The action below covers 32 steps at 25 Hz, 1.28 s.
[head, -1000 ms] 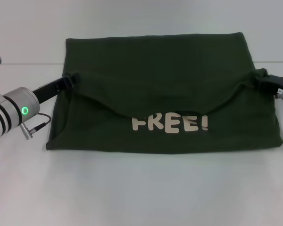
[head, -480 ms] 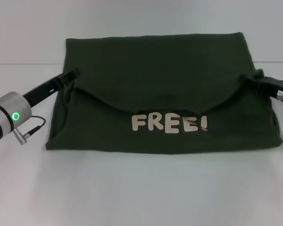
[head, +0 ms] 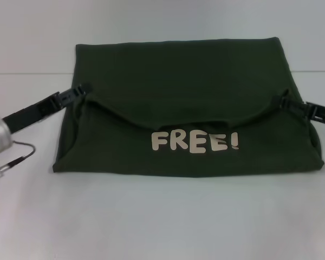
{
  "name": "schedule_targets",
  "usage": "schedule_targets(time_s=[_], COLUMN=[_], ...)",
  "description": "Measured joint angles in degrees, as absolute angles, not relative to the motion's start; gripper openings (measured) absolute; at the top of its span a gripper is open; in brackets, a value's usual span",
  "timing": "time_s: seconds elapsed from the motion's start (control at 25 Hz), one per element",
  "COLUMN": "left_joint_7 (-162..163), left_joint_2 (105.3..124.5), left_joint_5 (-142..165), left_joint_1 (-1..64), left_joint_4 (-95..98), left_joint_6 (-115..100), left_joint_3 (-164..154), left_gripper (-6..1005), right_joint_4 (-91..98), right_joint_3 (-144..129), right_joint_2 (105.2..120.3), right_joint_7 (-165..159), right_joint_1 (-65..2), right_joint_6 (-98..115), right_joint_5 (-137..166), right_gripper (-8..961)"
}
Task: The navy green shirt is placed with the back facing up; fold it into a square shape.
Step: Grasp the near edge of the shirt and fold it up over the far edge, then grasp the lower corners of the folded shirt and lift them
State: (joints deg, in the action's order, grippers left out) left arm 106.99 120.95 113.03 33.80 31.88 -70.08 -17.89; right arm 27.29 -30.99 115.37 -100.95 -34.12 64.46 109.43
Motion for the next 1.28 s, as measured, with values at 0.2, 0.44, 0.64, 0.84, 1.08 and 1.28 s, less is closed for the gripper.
schedule_targets(time_s=[0.2, 0.44, 0.64, 0.84, 1.08, 1.28], left_joint_7=[120.1, 125.4, 125.3, 125.1, 125.0, 125.0], left_joint_2=[118.23, 117.16, 116.87, 117.27, 118.42, 118.92], left_joint_5=[127.4, 138.9, 141.6, 141.7, 141.8, 141.8], left_joint_1=[34.1, 35.9, 36.4, 36.4, 35.9, 35.7], left_joint_4=[38.7, 41.9, 41.9, 41.5, 41.4, 41.4], left_joint_6=[-80.9, -82.8, -78.8, -77.3, -74.2, -72.6], left_joint_3=[-18.0, -18.2, -18.2, -19.6, -24.3, -26.2], left_gripper=[956, 949, 949, 950, 949, 949], right_joint_4=[27.5, 29.4, 30.5, 30.5, 30.2, 30.0], right_joint_3=[-34.7, -37.3, -37.7, -37.7, -37.7, -37.7], right_joint_2=[113.19, 114.55, 116.21, 117.02, 117.24, 117.29], right_joint_7=[-97.6, -81.6, -77.0, -76.9, -77.1, -77.1], right_joint_1=[-31.0, -27.7, -27.3, -28.1, -28.7, -28.9], right_joint_6=[74.1, 85.6, 88.0, 87.2, 86.9, 87.0], right_joint_5=[109.7, 111.3, 112.5, 114.4, 114.5, 114.5], right_gripper=[908, 907, 906, 906, 905, 904])
